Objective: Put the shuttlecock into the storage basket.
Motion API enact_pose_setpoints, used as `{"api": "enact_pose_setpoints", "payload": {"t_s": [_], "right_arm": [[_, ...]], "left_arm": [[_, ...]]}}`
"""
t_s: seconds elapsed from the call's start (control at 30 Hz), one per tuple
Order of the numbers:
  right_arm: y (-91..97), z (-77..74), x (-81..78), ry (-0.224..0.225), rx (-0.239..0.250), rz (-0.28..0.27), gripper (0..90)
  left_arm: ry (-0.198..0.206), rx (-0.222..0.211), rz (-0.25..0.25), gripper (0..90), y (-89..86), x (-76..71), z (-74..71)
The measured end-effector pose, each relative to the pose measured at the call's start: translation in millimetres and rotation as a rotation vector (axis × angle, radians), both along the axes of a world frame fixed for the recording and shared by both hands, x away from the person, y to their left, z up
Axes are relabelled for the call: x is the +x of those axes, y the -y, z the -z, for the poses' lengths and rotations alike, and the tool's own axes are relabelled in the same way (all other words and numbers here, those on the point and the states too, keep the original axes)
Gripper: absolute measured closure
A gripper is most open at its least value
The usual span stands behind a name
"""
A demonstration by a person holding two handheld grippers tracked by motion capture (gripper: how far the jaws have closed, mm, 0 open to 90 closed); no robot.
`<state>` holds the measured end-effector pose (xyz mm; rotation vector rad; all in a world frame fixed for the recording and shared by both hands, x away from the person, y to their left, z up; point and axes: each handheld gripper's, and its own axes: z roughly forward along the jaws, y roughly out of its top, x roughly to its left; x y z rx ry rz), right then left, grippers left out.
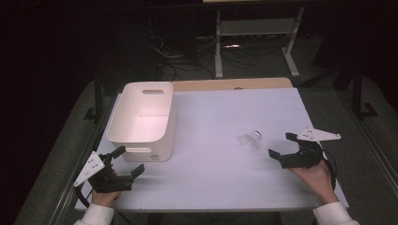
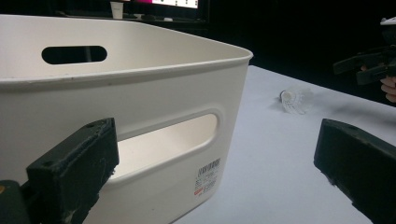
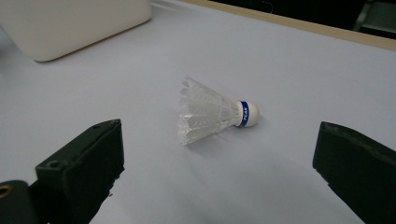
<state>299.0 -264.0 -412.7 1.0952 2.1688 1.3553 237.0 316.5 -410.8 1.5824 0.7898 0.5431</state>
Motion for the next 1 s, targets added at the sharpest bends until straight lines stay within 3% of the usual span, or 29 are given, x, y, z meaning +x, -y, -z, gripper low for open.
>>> {"api": "enact_pose_setpoints", "payload": {"t_s": [1.0], "right_arm": [[-15.5,-10.9,31.0,-0.087,-0.077,-0.066,1.7]], "left_arm": [[-0.005,-0.001,0.004,0.0,0.3,-0.5,-0.3]]}}
